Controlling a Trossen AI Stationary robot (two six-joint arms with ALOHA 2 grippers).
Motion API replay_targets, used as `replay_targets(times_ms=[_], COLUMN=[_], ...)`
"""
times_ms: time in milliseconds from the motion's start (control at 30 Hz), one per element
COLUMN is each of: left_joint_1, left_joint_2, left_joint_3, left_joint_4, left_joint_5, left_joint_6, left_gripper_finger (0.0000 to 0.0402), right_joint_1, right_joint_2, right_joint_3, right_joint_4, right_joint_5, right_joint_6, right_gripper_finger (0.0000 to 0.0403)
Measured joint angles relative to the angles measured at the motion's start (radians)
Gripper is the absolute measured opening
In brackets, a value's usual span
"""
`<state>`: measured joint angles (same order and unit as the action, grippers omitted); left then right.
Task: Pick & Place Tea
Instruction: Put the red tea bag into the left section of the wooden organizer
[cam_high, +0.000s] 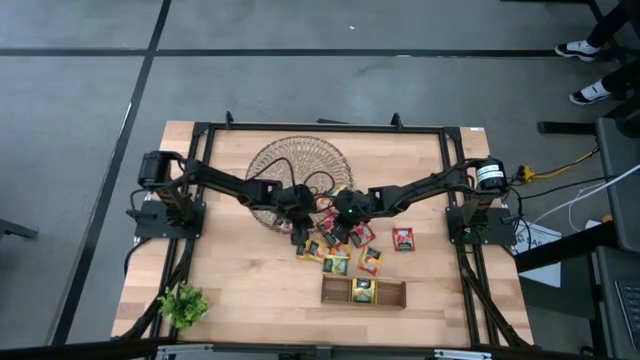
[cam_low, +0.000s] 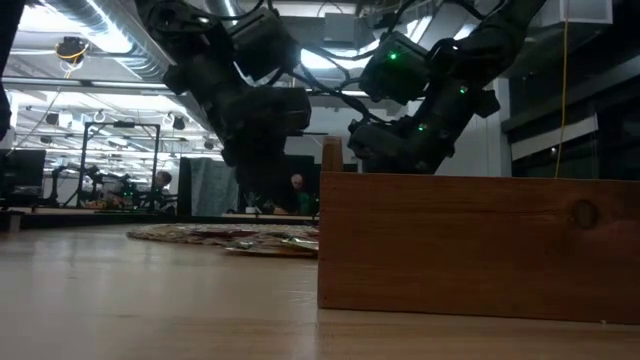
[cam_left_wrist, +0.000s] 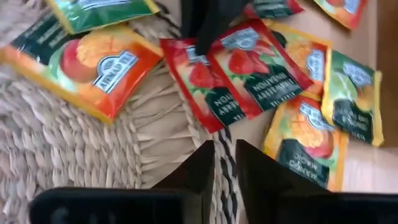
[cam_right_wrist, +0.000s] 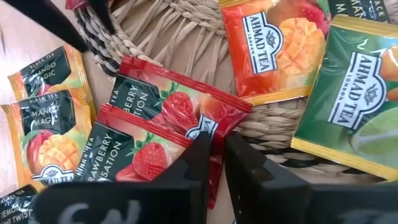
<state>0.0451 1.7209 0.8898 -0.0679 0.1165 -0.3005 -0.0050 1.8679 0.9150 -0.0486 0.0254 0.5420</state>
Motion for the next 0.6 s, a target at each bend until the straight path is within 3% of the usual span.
replay_targets(times_ms=[100, 300, 600], left_joint_1=[0.007, 0.037, 0.062], left_joint_2=[0.027, 0.100, 0.109], left_joint_3=[0.001, 0.001, 0.000], left_joint_4=[0.029, 0.108, 0.159], left_joint_5=[0.010, 0.173, 0.173], left_joint_6=[-0.063, -0.137, -0.151], left_gripper_finger=[0.0084, 0.0123, 0.0157], right_joint_1=[0.000, 0.000, 0.000], right_joint_2=[0.001, 0.003, 0.004], right_joint_3=[-0.002, -0.003, -0.004], right_joint_4=[0.007, 0.020, 0.035], right_joint_5=[-0.001, -0.001, 0.002], right_joint_6=[-0.012, -0.025, -0.030], right_gripper_finger=[0.0052, 0.0055, 0.0053])
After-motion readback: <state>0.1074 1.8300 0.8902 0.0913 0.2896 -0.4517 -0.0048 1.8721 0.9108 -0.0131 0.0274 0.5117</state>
